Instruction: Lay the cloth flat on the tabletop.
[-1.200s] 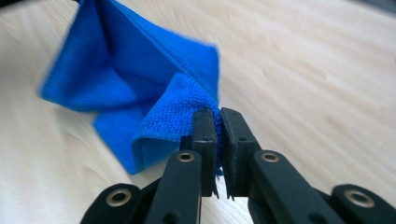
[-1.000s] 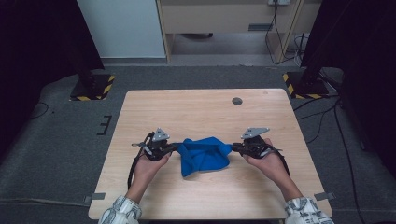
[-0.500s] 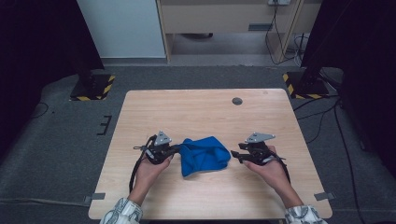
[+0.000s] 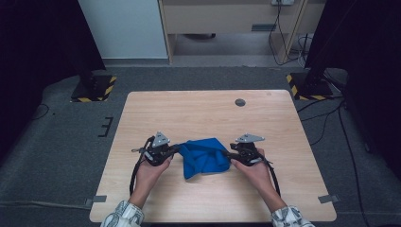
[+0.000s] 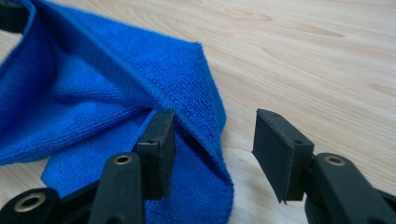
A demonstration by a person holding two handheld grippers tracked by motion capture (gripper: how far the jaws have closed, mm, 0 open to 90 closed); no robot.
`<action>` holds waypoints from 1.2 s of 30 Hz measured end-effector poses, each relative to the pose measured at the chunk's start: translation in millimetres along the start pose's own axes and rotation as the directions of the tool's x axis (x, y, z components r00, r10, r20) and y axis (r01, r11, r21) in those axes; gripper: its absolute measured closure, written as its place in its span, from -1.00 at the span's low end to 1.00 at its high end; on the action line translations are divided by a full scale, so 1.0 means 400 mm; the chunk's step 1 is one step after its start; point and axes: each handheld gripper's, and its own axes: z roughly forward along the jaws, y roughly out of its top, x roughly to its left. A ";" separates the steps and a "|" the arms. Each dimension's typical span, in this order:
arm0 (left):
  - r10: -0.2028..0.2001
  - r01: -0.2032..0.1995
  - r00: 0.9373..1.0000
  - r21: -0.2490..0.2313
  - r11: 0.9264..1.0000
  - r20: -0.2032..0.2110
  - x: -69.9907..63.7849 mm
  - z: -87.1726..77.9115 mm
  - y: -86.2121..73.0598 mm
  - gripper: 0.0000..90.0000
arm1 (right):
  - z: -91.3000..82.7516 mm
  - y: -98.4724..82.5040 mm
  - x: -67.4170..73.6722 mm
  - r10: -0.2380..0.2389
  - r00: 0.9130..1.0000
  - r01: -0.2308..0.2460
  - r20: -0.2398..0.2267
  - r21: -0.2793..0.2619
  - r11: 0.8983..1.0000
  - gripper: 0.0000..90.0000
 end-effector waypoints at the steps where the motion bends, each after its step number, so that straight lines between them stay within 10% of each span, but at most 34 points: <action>1: -0.004 0.004 1.000 -0.004 1.000 -0.006 0.002 -0.002 -0.001 0.90 | 0.006 -0.001 0.006 0.000 1.000 0.000 -0.006 0.003 1.000 0.07; 20: -0.068 0.066 0.995 -0.031 0.997 -0.074 0.072 -0.036 -0.025 0.90 | 0.015 -0.023 0.038 -0.057 0.998 0.058 -0.015 0.057 0.997 0.13; 36: -0.056 0.056 0.996 -0.003 0.998 -0.064 0.066 -0.019 -0.034 0.90 | -0.044 0.001 0.032 -0.081 0.995 0.077 -0.056 -0.061 0.995 0.90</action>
